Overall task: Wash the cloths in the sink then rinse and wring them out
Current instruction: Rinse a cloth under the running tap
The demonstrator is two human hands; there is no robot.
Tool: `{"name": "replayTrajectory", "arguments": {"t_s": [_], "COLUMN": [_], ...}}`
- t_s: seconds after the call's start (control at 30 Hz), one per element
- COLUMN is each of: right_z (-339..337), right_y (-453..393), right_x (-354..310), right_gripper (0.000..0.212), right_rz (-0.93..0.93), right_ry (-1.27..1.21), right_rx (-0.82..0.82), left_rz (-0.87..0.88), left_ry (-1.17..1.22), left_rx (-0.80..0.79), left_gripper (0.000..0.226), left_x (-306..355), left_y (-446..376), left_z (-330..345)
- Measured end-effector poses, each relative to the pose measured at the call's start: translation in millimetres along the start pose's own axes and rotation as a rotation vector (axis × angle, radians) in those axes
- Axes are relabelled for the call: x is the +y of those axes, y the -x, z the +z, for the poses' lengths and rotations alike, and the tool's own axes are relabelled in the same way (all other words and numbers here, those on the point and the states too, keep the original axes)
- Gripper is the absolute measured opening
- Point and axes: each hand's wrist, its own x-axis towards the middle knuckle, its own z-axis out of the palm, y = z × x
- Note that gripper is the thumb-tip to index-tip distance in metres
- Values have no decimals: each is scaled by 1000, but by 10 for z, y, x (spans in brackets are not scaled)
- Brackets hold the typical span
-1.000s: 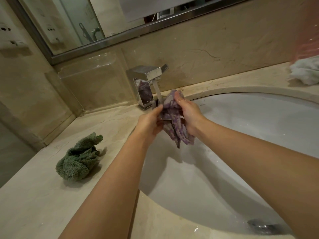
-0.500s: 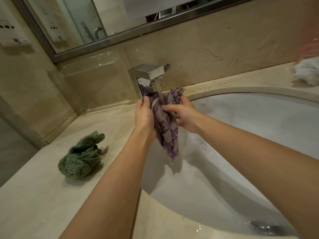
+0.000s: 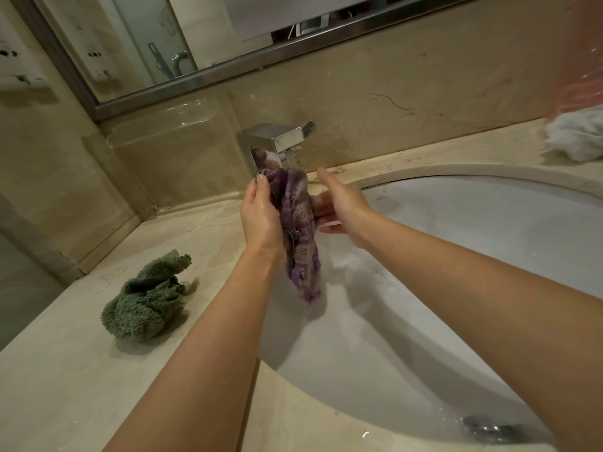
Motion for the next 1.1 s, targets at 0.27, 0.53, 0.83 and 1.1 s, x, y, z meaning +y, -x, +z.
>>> {"name": "replayTrajectory", "arguments": {"t_s": [0.27, 0.53, 0.83, 1.1], "right_z": [39, -44, -309, -412], "right_y": [38, -100, -162, -191], "right_x": [17, 41, -14, -67], "right_gripper": [34, 37, 15, 21], "right_rz": [-107, -76, 52, 59], "right_ry": [-110, -332, -898, -979], "right_rx": [-174, 6, -5, 44], "left_rz": [99, 167, -350, -224], "left_ry": [-147, -309, -1326, -1341], "left_rx": [64, 299, -451, -481], "left_gripper": [29, 30, 107, 33], "left_x": [-35, 29, -150, -132], "left_y": [-22, -97, 178, 55], "left_z": [-29, -179, -63, -231]}}
